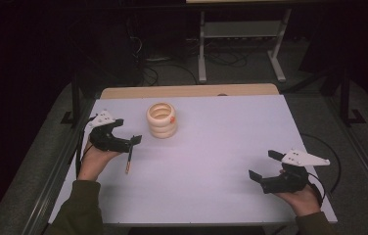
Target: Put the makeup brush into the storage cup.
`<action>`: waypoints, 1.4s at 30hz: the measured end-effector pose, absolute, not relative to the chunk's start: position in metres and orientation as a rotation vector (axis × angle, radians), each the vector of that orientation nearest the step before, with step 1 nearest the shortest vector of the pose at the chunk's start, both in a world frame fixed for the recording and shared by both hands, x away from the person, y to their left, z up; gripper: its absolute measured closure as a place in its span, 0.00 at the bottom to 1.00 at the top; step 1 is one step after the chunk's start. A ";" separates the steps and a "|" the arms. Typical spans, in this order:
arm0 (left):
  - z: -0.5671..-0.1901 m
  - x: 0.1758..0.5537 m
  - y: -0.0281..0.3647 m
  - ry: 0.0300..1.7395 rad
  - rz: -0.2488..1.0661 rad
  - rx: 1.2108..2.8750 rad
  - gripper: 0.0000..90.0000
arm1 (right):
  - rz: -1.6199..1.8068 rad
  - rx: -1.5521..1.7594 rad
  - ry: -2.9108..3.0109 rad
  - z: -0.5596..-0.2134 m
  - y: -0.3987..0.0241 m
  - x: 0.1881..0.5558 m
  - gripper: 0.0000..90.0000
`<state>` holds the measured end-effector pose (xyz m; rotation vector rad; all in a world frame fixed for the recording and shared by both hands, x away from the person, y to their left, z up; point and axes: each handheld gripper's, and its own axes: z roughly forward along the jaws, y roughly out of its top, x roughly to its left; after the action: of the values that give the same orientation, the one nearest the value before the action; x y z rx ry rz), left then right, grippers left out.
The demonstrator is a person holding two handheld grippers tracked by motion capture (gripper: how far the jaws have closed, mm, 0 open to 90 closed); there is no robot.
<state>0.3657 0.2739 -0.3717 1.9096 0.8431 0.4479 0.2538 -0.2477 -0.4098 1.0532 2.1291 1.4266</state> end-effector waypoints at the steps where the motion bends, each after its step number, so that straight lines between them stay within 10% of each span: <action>1: -0.371 0.368 0.275 0.841 0.452 1.913 0.00 | 1.428 1.049 2.131 -0.410 -0.248 0.254 0.00; 42: -0.386 0.380 0.269 1.092 0.397 2.135 0.00 | 1.416 1.030 2.153 -0.411 -0.245 0.253 0.00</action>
<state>0.3799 0.2693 -0.3858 2.1354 1.0915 0.3971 0.2535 -0.2447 -0.4109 1.0300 2.1530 1.4162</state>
